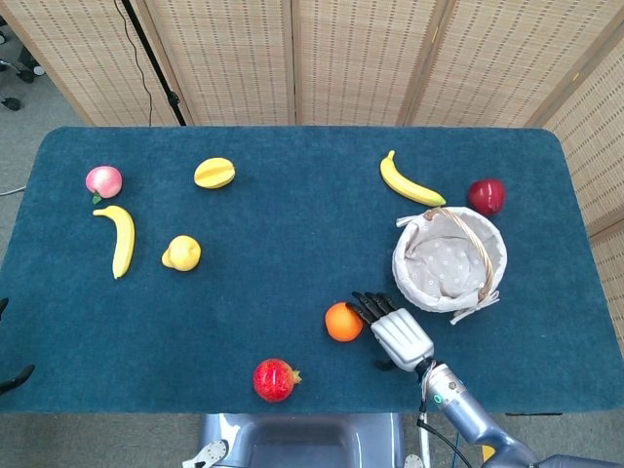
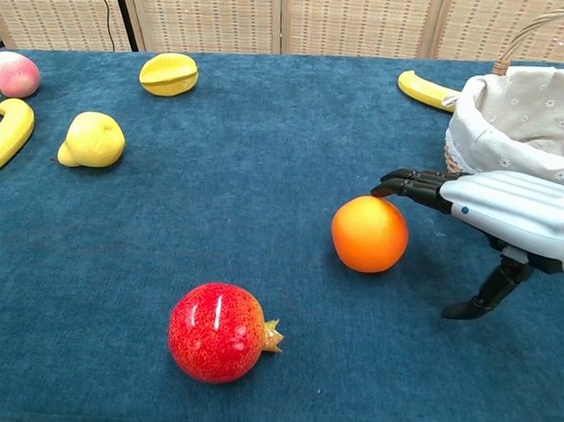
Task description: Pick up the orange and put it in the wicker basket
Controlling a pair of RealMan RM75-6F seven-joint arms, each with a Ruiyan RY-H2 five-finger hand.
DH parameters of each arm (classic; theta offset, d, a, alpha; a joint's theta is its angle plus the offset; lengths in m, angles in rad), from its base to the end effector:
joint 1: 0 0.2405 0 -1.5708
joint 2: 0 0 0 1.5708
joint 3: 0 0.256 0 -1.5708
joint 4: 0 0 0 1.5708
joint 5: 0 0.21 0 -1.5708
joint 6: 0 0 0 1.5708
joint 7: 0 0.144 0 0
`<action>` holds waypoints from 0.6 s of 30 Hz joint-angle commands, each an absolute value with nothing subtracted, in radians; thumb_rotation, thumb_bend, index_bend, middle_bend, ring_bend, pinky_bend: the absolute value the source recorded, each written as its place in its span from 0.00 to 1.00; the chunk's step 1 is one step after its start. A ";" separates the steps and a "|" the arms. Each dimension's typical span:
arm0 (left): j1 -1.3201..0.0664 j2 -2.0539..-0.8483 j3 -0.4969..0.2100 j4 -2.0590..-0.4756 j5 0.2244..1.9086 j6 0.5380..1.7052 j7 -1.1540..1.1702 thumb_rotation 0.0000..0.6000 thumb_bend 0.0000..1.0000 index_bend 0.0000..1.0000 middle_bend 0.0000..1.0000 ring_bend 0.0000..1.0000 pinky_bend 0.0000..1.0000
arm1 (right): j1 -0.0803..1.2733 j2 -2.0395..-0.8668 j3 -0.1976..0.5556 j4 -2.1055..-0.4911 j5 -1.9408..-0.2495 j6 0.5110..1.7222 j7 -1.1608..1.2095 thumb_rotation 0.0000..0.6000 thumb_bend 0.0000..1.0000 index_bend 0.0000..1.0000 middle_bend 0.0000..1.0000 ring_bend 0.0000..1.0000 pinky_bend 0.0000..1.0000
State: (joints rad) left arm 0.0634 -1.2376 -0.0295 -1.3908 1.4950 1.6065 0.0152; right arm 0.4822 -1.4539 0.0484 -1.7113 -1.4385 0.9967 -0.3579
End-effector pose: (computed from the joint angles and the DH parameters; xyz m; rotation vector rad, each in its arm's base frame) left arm -0.3593 0.1268 0.1552 -1.2783 -0.8251 -0.7599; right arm -0.1708 -0.2402 -0.0120 2.0432 -0.9533 0.9372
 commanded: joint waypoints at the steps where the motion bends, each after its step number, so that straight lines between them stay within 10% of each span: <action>1: 0.064 -1.237 -0.029 -1.392 1.496 1.607 0.014 1.00 0.00 0.00 0.00 0.00 0.00 | 0.482 -1.457 0.042 -1.745 -1.435 1.007 -0.387 1.00 0.05 0.02 0.02 0.03 0.09; 18: 0.067 -1.230 -0.027 -1.397 1.500 1.614 -0.002 1.00 0.00 0.00 0.00 0.00 0.00 | 0.479 -1.481 0.036 -1.757 -1.393 1.016 -0.334 1.00 0.05 0.11 0.02 0.03 0.09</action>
